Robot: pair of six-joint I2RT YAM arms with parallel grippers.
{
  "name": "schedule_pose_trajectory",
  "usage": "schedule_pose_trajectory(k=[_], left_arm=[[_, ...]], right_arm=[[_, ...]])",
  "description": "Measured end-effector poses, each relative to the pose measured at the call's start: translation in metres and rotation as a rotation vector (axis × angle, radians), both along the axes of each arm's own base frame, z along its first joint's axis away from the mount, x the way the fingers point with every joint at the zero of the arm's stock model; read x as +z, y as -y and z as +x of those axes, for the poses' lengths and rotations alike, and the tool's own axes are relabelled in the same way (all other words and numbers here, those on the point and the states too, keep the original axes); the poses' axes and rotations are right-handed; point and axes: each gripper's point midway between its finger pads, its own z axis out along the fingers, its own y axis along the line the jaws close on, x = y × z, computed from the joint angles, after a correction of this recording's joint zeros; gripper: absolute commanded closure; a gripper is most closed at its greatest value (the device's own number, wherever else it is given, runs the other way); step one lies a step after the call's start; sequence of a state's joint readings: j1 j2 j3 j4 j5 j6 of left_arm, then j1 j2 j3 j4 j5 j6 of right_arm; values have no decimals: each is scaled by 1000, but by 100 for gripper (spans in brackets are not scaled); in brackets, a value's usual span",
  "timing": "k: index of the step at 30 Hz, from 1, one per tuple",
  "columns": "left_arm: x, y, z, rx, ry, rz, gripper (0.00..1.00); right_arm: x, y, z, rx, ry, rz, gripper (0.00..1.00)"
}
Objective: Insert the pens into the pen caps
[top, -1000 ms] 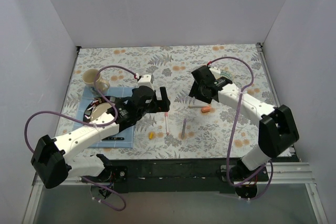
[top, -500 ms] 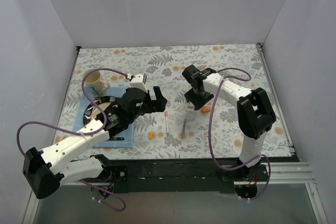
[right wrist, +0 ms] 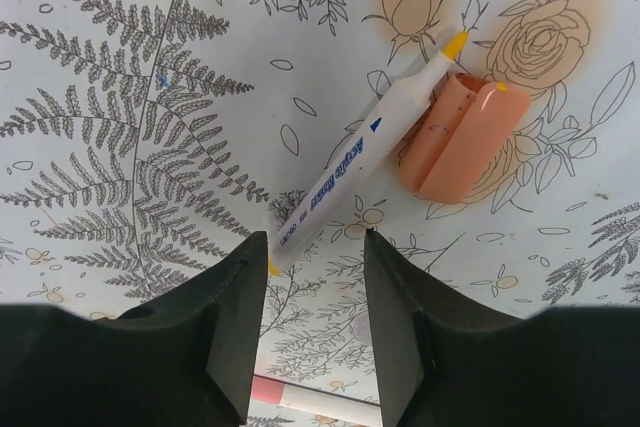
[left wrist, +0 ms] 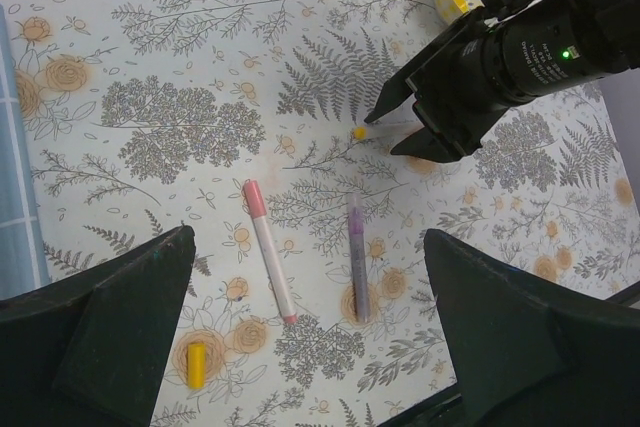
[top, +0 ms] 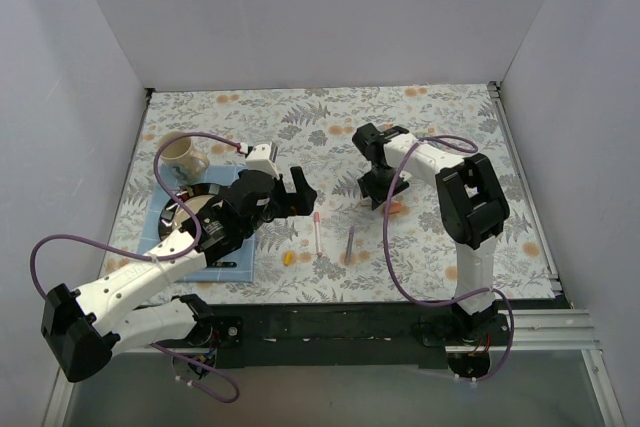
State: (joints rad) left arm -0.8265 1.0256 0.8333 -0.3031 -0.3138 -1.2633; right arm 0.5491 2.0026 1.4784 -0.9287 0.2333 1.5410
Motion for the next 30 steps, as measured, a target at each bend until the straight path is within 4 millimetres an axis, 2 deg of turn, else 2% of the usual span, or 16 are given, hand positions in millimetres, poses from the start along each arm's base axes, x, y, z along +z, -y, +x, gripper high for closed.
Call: schedule_pose_trajectory(k=[9,10,14,17,18,24,28,30], left_arm=[[2,-1,0,-3,10,0,2],[4,-1,0,-4,15,-3,2],[7,0,1,-4,25,-12,4],[3,1,2,5,12,-12,5],[0,2,2,9,1,-10,5],[-21,4,13,53,-101,-26,12],[-50,6,23,65,-203,-31,15],[-63,14,25,41,-243,-34,16]], right_arm=[[-11,4,-9,6,-22,-10,58],[-11,4,-10,12,-19,-7,66],[-12,6,-15,60,-13,-1,80],[-12,6,-17,121,7,5,96],[-12,5,-17,151,23,10,99],[-9,2,-19,387,175,60,99],[-8,-10,-22,577,264,89,99],[-6,-19,-27,681,311,106,99]])
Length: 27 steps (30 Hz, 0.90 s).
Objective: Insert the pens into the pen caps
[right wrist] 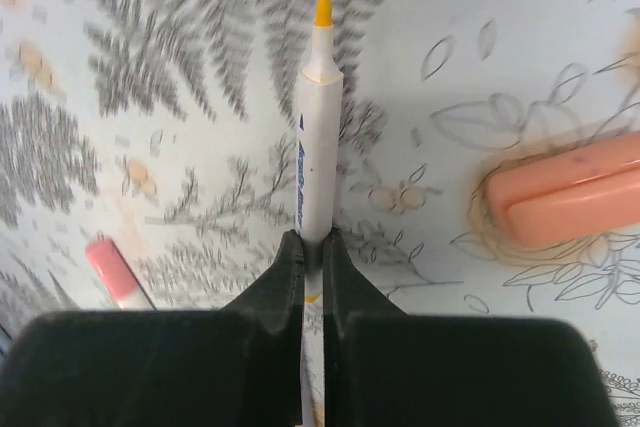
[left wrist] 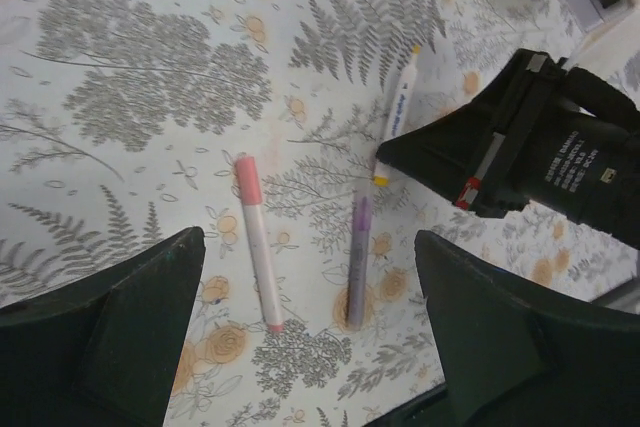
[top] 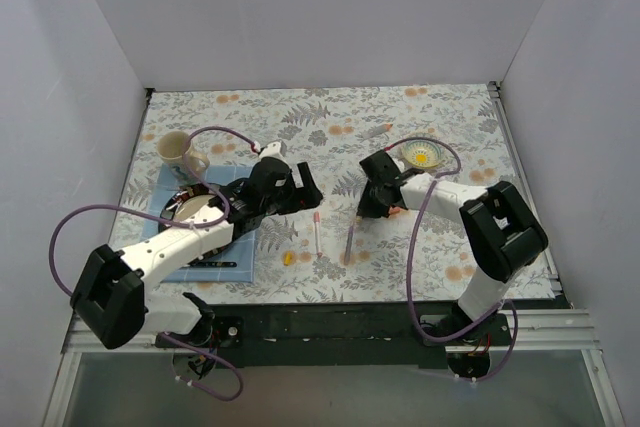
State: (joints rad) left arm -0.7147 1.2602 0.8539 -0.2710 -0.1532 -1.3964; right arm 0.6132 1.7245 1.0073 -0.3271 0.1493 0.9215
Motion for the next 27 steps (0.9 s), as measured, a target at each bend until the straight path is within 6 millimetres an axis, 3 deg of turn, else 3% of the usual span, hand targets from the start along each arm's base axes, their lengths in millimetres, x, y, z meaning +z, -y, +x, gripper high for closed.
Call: schedule_pose_trajectory(k=[5,9,15,22,25,26,27], left_arm=[[-11,40,-3,-135,-51,-102,21],[-17,60,3,-189,-69,-143,21],[-37,72,4,-227,-111,-140,22],[-32,77,5,-262,-88,-155,33],[-30,80,5,-277,-76,-164,51],[-29,80,5,-280,-74,-166,69],[-28,81,5,-284,-73,-169,77]], right_arm=[[4,-15,-45,263,90,55,99],[21,-29,-70,404,194,107,99],[63,-55,-77,497,357,167,99],[83,-64,-80,524,432,191,99],[89,-69,-82,539,451,206,99],[92,-71,-83,544,462,214,99],[93,-72,-84,548,465,218,99]])
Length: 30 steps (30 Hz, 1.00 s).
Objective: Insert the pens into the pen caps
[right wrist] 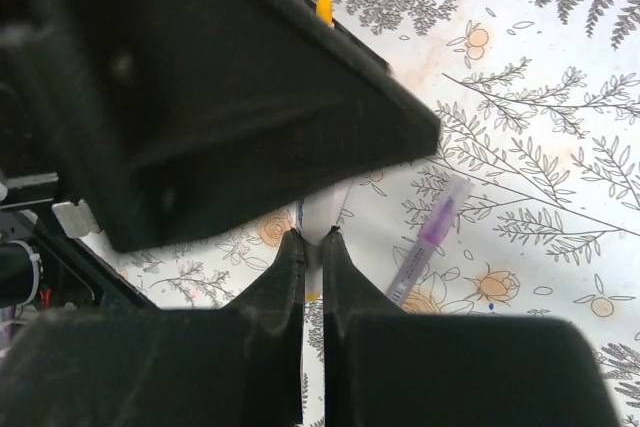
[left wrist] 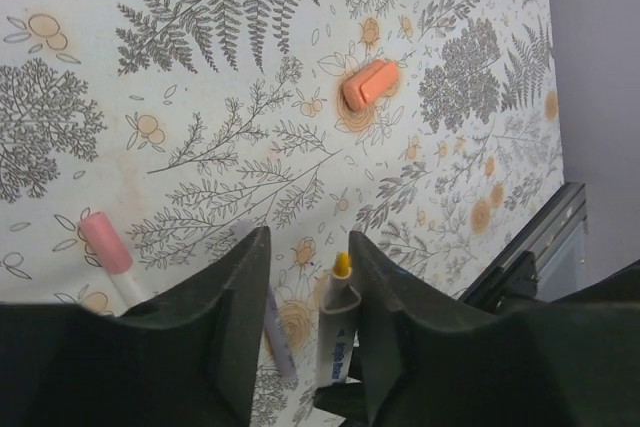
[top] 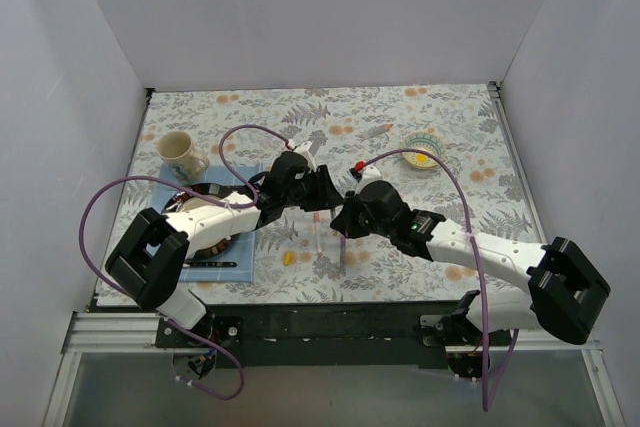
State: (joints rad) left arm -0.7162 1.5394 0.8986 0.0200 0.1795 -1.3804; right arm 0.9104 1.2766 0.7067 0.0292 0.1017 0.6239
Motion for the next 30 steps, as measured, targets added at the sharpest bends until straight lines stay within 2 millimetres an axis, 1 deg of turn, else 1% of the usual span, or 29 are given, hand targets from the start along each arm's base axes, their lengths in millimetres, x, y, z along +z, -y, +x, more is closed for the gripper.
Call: schedule_pose_trajectory(k=[2,3,4,5,6,8,12,13,14,15,16,17,18,19,20,21,23,26,28,30], left_arm=[[1,2,-1,-11,0,-8,94],[3,3,-2,-17,0,-17,100],[5,5,-3,-30,2,-27,100],[6,6,-4,-34,-2,-33,100],[5,7,-5,-38,-4,-35,100],[5,7,-8,-47,-15,-43,100],[6,8,-16,-65,-40,-69,100],[7,8,-17,-66,-43,-75,100],[9,8,-18,-67,-45,-81,100],[11,9,-19,-69,-46,-90,100],[14,9,-21,-72,-45,-97,100],[16,9,-21,-75,-41,-101,91],[17,8,-21,-73,-40,-105,77],[18,8,-21,-72,-42,-108,60],[18,8,-21,-70,-47,-112,35],[18,8,-22,-68,-52,-115,30],[19,6,-23,-57,-58,-110,24],[22,-6,-25,-14,-54,-71,23],[25,-19,-25,22,-42,-21,23],[31,-34,-21,71,-20,48,23]], right_arm=[[3,-2,-1,6,6,9,98],[4,-3,-3,12,5,11,93],[3,-3,-3,14,4,12,87],[3,-3,-4,19,2,13,77],[2,-4,-5,24,0,16,73],[2,-6,-6,36,4,33,69],[-2,-8,-12,64,1,60,68],[-2,-9,-13,70,-1,66,69],[-2,-10,-14,77,-1,72,86],[0,-12,-15,83,0,79,98],[1,-12,-15,85,1,84,99],[-1,-12,-15,85,-1,82,99],[1,-13,-14,85,-2,93,99],[2,-13,-14,84,-1,96,99],[2,-14,-15,87,-1,100,99],[1,-14,-15,90,1,106,99],[0,-14,-19,100,1,111,99],[1,-11,-22,101,0,120,99],[4,-9,-21,88,5,123,99],[7,-6,-20,73,13,126,99]])
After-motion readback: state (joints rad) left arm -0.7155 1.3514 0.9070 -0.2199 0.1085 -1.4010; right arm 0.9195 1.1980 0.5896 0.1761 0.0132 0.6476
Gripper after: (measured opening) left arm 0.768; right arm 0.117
